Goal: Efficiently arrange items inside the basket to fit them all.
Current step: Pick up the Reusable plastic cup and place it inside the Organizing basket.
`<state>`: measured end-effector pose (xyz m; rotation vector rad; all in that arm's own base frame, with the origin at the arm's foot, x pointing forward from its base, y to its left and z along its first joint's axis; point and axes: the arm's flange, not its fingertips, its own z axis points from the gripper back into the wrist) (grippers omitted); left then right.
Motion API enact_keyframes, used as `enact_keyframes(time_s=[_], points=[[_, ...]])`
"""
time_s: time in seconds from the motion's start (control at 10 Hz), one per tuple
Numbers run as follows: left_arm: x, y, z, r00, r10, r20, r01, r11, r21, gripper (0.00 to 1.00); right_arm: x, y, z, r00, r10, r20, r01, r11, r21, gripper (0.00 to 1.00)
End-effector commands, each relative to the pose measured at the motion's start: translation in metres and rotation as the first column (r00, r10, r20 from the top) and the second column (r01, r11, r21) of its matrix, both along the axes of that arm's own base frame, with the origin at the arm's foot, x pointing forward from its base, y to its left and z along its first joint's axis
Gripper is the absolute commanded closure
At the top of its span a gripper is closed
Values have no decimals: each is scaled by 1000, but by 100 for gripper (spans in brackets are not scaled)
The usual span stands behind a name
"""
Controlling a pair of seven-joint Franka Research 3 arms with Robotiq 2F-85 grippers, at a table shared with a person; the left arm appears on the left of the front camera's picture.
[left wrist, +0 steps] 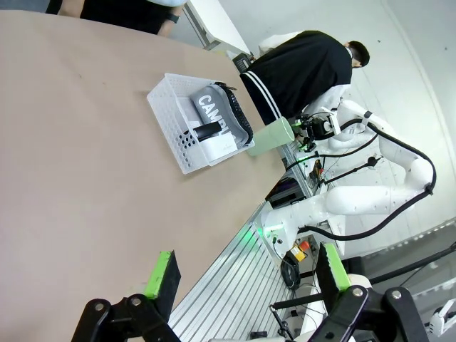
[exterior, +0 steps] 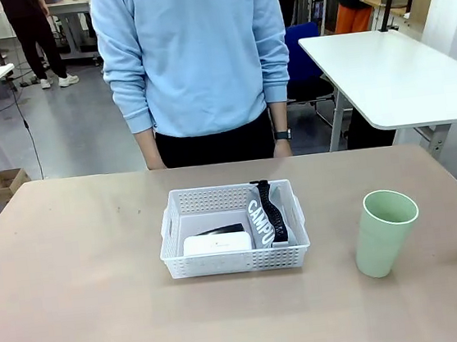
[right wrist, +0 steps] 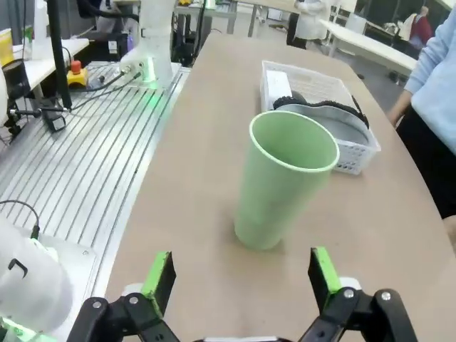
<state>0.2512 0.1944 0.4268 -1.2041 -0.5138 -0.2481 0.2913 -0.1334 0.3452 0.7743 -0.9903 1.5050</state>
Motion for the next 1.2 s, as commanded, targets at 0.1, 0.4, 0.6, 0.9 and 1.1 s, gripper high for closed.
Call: enact_keyframes(time_s=[0.1, 0.4, 0.6, 0.9, 1.1], points=[[-1, -1, 3, 1000, 1, 6, -1, 1000, -18, 0, -7, 7, 1, 999, 26, -48, -23, 997, 74, 0], [-1, -1, 3, 1000, 1, 6, -1, 1000, -18, 0, 8, 13, -19, 996, -85, 31, 85, 996, -1, 0], [-1, -1, 3, 1000, 1, 6, -1, 1000, -18, 0, 31, 26, -56, 986, -151, 70, 152, 988, 1, 0], [-1, -1, 3, 1000, 1, 6, -1, 1000, -18, 0, 51, 43, -96, 993, -109, 33, 110, 993, -42, 0], [-1, -1, 3, 1000, 1, 6, -1, 1000, -18, 0, 57, 51, -115, 999, -48, -8, 47, 995, -84, 0]])
